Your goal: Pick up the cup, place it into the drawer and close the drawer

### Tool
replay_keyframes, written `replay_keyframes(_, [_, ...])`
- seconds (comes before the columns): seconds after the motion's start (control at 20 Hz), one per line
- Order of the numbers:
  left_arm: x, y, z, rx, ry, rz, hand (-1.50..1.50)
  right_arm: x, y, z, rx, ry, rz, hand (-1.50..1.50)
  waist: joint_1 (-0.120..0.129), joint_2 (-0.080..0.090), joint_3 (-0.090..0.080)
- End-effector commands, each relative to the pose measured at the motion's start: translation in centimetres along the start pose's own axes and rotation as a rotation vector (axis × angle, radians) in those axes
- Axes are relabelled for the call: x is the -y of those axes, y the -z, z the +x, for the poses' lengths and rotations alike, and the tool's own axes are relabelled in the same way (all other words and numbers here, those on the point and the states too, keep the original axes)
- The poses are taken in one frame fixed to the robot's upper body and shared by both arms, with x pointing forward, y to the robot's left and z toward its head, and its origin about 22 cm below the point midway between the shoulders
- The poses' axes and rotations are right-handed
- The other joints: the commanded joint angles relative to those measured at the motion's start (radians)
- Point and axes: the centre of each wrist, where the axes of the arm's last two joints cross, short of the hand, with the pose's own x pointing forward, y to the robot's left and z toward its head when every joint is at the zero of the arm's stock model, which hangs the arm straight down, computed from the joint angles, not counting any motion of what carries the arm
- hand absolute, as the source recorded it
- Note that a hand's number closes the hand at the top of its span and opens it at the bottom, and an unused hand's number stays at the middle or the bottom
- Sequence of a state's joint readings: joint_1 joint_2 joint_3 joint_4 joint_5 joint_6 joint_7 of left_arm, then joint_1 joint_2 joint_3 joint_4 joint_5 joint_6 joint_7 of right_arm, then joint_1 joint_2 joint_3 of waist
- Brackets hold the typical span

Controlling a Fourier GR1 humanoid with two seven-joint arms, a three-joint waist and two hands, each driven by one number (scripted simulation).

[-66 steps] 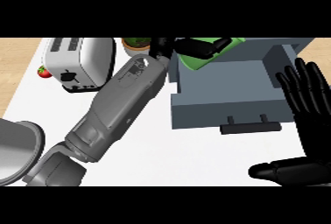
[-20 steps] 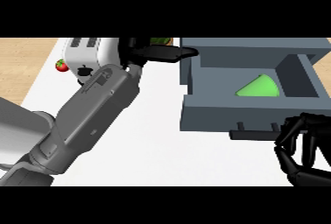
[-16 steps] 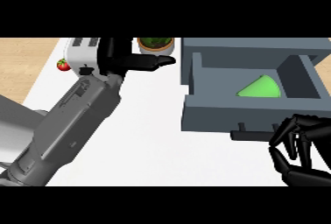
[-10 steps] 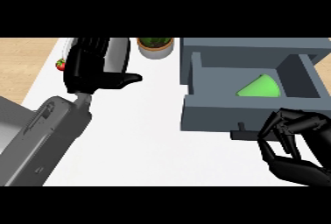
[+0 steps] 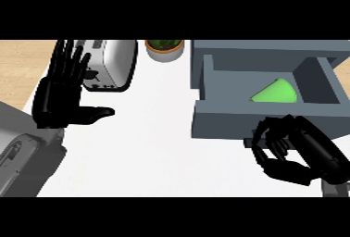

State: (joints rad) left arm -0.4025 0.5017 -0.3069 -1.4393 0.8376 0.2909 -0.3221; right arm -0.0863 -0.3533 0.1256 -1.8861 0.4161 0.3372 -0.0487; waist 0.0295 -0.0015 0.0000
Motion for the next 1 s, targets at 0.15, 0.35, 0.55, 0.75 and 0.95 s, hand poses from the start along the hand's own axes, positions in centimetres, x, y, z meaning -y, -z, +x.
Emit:
replay_keyframes(0.15, [-4.7,-4.4,-0.6,0.0,-0.002,-0.005,-1.5,-4.9,3.5,-3.5,-0.033,-0.168,0.081,1.5,-0.007,0.004,0.0])
replay_keyframes(0.35, [-7.7,-5.3,0.6,-0.01,0.01,0.018,-1.5,-4.9,4.2,-5.0,-0.08,-0.165,0.095,-1.5,-0.021,0.002,0.0])
replay_keyframes(0.55, [-7.4,-6.0,1.0,-0.015,-0.008,0.026,-1.5,-6.2,7.2,-6.8,-0.122,-0.247,0.153,-1.5,-0.015,0.003,0.0])
replay_keyframes(0.75, [-9.3,-5.9,0.4,0.01,0.004,0.019,-1.5,-10.0,7.3,-9.4,-0.139,-0.226,0.165,-1.5,-0.021,0.004,0.0])
replay_keyframes(0.95, [-9.0,-5.7,1.0,-0.003,-0.017,-0.006,-1.5,-8.8,10.8,-10.9,-0.154,-0.197,0.173,-1.5,-0.014,0.006,0.001])
